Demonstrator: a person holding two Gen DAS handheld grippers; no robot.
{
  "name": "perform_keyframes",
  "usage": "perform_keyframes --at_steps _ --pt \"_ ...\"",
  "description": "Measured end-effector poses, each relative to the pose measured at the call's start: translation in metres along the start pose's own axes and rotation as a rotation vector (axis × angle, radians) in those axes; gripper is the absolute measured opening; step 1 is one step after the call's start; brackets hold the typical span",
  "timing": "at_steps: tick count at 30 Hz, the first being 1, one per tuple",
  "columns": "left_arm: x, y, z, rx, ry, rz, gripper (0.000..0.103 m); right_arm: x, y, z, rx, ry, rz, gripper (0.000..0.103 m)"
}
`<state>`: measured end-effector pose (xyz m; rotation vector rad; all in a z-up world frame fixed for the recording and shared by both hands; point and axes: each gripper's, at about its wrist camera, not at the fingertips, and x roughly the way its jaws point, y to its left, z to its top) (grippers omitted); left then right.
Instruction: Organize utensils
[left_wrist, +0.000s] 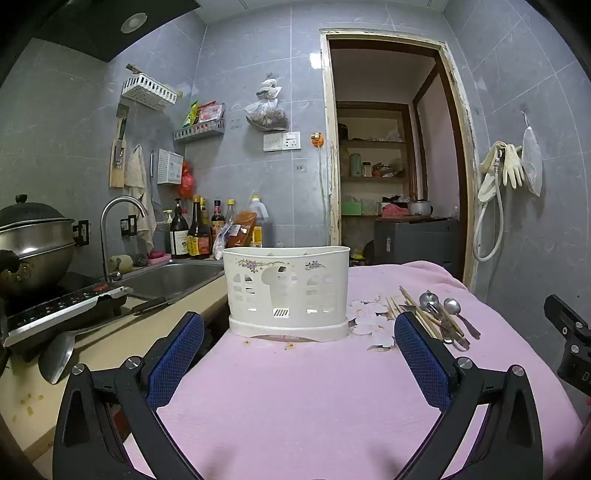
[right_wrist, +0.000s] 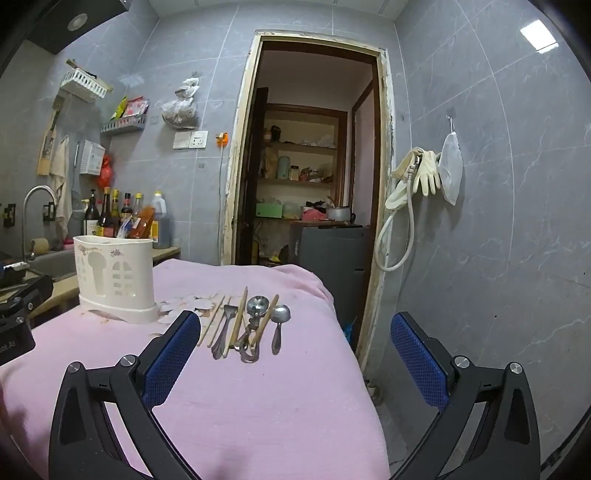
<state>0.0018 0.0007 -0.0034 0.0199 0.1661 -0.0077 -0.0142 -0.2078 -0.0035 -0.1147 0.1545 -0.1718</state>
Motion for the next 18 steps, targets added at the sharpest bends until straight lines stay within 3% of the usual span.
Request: perform_keyframes --at_steps 18 --pt "0.0007 0.0020 0.0014 -0.002 0.010 -0.007 0.101 0.0049 -0.0002 -0.0036 -0.002 0.016 0.002 0.103"
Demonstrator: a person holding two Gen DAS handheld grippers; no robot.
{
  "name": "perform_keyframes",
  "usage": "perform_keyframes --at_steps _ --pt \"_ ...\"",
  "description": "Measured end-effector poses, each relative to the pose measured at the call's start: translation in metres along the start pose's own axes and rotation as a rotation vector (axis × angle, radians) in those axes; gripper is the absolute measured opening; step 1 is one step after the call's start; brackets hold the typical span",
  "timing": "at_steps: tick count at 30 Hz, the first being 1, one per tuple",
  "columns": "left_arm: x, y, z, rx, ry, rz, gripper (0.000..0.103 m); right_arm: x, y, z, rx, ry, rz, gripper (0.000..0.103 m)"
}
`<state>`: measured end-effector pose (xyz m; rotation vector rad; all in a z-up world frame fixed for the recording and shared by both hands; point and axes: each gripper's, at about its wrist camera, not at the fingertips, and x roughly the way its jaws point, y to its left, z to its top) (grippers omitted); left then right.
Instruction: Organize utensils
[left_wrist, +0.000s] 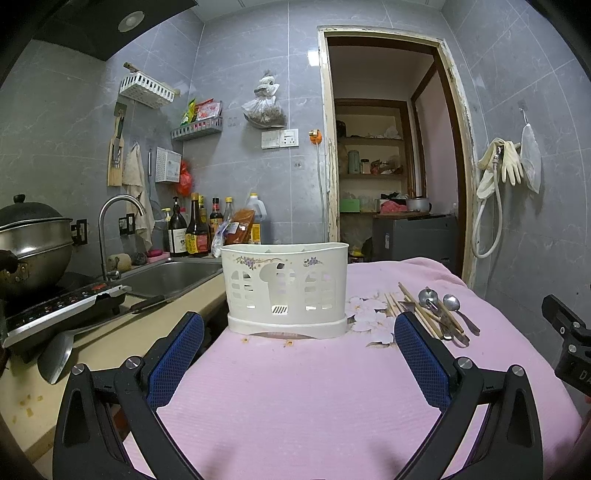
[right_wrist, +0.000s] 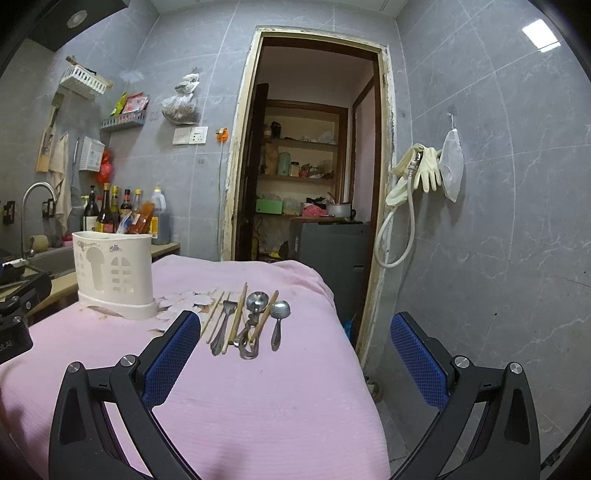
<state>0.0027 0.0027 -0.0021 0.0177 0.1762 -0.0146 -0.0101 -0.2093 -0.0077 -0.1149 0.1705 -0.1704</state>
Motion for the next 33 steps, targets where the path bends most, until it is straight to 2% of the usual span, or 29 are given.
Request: perform_keyframes --at_steps 33 --pt "-0.0001 0.0011 -0.0035 -0.003 0.011 -0.008 0.101 0.0008 0.0019 -0.0007 0.001 0.008 0.003 0.103"
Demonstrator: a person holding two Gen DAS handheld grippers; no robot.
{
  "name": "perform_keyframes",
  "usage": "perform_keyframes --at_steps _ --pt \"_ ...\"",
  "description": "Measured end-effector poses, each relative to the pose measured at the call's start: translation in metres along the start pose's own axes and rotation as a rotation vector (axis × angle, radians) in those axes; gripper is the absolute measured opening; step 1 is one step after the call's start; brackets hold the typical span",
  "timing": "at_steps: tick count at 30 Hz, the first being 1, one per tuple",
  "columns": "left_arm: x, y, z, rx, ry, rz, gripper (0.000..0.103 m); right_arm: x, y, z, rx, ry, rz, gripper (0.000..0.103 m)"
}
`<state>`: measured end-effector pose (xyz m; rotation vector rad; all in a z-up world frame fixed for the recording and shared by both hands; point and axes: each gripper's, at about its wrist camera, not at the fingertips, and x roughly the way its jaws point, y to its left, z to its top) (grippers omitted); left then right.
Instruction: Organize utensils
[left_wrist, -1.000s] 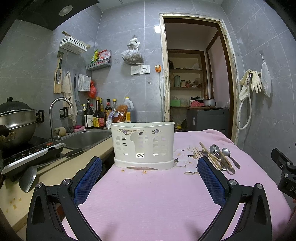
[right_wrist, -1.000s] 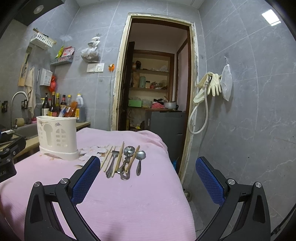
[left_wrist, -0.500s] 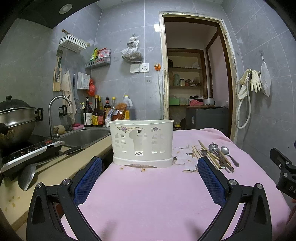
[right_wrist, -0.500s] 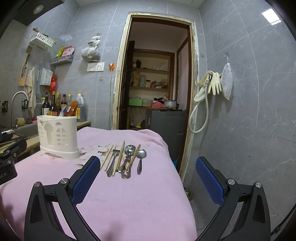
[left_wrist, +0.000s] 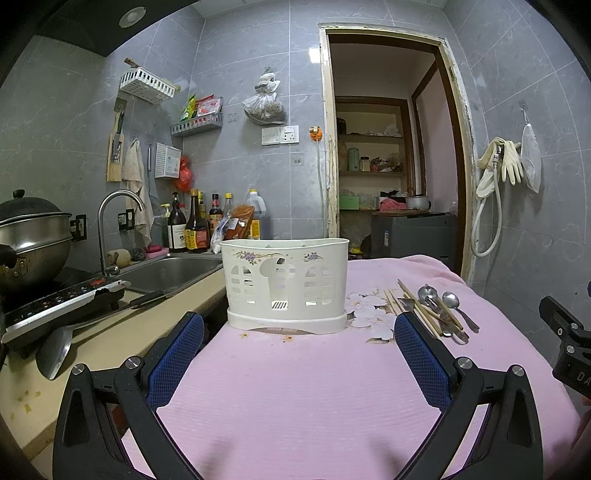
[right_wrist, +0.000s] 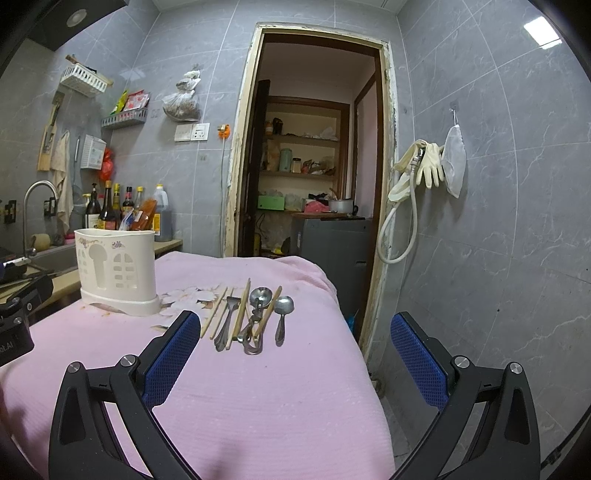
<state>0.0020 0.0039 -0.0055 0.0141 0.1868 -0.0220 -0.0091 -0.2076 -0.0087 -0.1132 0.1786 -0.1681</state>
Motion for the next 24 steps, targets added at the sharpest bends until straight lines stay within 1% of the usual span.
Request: perform_keyframes --at_steps 24 --pt "-0.0014 0.0023 -0.0015 -0.002 0.004 0.000 0.101 0.0008 0.0020 -0.0016 -0.001 0.004 0.001 0.103"
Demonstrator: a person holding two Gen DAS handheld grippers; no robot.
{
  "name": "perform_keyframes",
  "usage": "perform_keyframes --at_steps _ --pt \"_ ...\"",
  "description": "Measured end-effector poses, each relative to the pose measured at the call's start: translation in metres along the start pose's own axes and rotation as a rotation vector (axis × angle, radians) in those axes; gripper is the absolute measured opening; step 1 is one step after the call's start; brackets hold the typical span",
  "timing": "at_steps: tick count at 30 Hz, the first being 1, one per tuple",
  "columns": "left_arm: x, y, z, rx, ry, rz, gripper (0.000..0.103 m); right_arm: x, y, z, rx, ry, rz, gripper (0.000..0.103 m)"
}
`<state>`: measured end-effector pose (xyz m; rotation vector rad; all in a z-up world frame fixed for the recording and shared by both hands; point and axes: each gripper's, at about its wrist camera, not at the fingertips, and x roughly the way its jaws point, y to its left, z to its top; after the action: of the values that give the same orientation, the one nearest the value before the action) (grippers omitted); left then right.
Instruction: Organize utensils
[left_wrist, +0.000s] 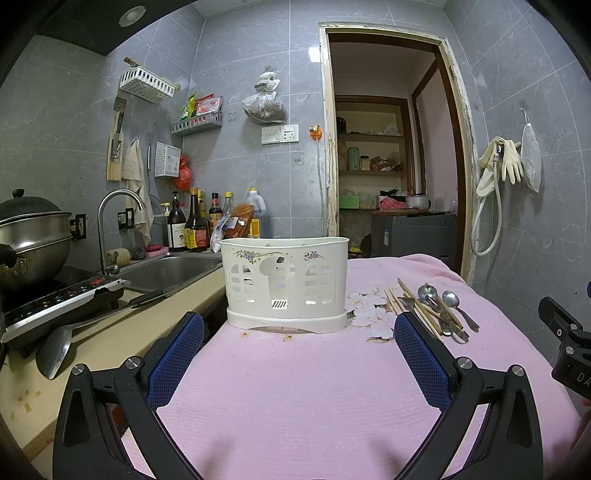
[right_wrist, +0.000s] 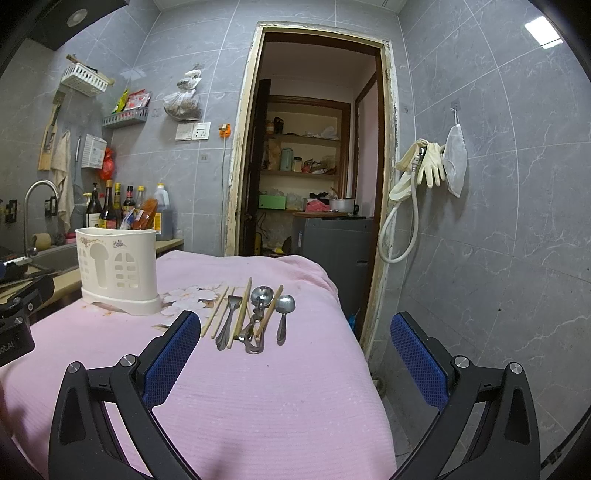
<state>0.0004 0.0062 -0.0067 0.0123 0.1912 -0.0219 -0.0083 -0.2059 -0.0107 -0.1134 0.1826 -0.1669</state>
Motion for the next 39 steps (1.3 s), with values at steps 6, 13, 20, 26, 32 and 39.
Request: perform_keyframes --at_steps 6,13,20,26,32,39 --pt "0.004 -0.003 0.005 0.027 -0.007 -0.014 0.101 -0.002 0.002 -0.001 -0.001 -0.010 -0.019 0.103" --pt "0.033 -0.010 0.036 0.057 0.018 -0.128 0.101 0.009 -0.004 0.017 -0.077 -0.035 0.013 0.103" --pt "0.075 -0.027 0.063 0.077 0.112 -0.232 0.101 0.061 -0.038 0.045 -0.050 0.077 0.137 0.103" --pt "0.109 -0.053 0.066 0.132 0.197 -0.307 0.101 0.110 -0.050 0.055 -0.082 0.202 0.185 0.103" --pt "0.150 -0.082 0.058 0.218 0.310 -0.346 0.080 0.161 -0.054 0.044 -0.044 0.349 0.233 0.103" --pt "0.204 -0.106 0.039 0.262 0.460 -0.385 0.043 0.210 -0.051 0.032 -0.073 0.485 0.311 0.086"
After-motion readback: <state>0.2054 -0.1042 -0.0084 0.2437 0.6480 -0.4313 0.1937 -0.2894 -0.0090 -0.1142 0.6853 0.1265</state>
